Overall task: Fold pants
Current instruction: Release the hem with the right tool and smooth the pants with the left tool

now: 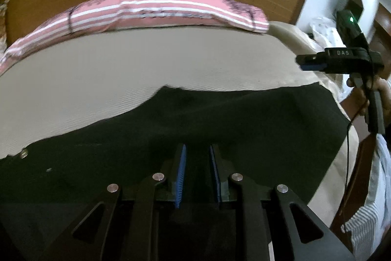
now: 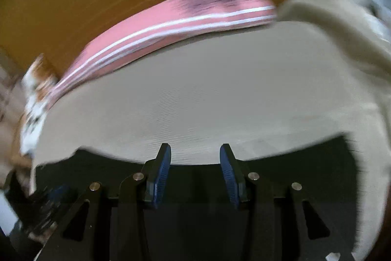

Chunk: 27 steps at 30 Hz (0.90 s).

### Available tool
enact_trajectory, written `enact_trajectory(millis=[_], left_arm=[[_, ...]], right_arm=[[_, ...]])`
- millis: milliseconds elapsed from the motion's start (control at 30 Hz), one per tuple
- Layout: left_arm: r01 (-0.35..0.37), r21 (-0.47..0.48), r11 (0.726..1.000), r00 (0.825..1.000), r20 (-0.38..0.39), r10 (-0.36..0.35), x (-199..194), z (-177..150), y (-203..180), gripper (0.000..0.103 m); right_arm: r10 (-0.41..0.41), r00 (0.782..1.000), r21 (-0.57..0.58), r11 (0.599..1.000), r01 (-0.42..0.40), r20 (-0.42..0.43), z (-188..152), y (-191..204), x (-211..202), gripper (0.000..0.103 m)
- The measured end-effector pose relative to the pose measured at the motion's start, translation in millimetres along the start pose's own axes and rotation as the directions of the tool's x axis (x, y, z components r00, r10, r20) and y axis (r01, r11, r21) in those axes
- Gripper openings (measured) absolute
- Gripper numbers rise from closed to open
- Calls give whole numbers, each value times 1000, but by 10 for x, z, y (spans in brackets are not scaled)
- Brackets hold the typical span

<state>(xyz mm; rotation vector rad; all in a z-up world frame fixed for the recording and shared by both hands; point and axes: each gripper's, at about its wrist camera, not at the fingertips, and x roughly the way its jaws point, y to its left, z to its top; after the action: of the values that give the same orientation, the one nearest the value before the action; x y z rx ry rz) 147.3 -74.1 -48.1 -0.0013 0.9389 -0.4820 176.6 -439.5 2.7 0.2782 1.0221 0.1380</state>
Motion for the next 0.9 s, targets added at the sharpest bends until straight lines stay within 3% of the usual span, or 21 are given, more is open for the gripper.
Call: enact_trajectory(millis=[133, 300, 433, 567, 600, 633, 667, 800, 900], left_arm=[[-25, 6, 1000, 999, -26, 26, 37, -91, 175, 21], [10, -11, 1000, 999, -41, -11, 46, -207, 342, 21], [50, -42, 998, 998, -31, -51, 33, -245, 426, 21], [67, -45, 997, 997, -22, -68, 10, -295, 471, 21], [67, -38, 997, 998, -21, -68, 0, -307, 472, 21], [68, -37, 997, 997, -19, -69, -4, -316, 482, 21], [71, -40, 997, 997, -18, -72, -4, -308, 494, 21], [82, -57, 995, 997, -4, -83, -56, -369, 525, 21], [65, -48, 997, 998, 5, -65, -90, -430, 502, 21]], right_arm=[[126, 982, -128, 981, -144, -138, -50, 868, 537, 40], [179, 948, -212, 948, -238, -264, -78, 1661, 1059, 40], [187, 926, -231, 934, -271, -328, -30, 1984, 1420, 40], [237, 883, -219, 913, -345, -405, -25, 2150, 1637, 40], [230, 881, -226, 911, -344, -413, -35, 2175, 1668, 39], [233, 878, -234, 907, -351, -417, -50, 2215, 1687, 29], [255, 867, -238, 894, -380, -427, -62, 2244, 1678, 10], [251, 901, -293, 885, -361, -353, -25, 2352, 1506, 8], [190, 925, -334, 893, -303, -330, -56, 2371, 1582, 6]])
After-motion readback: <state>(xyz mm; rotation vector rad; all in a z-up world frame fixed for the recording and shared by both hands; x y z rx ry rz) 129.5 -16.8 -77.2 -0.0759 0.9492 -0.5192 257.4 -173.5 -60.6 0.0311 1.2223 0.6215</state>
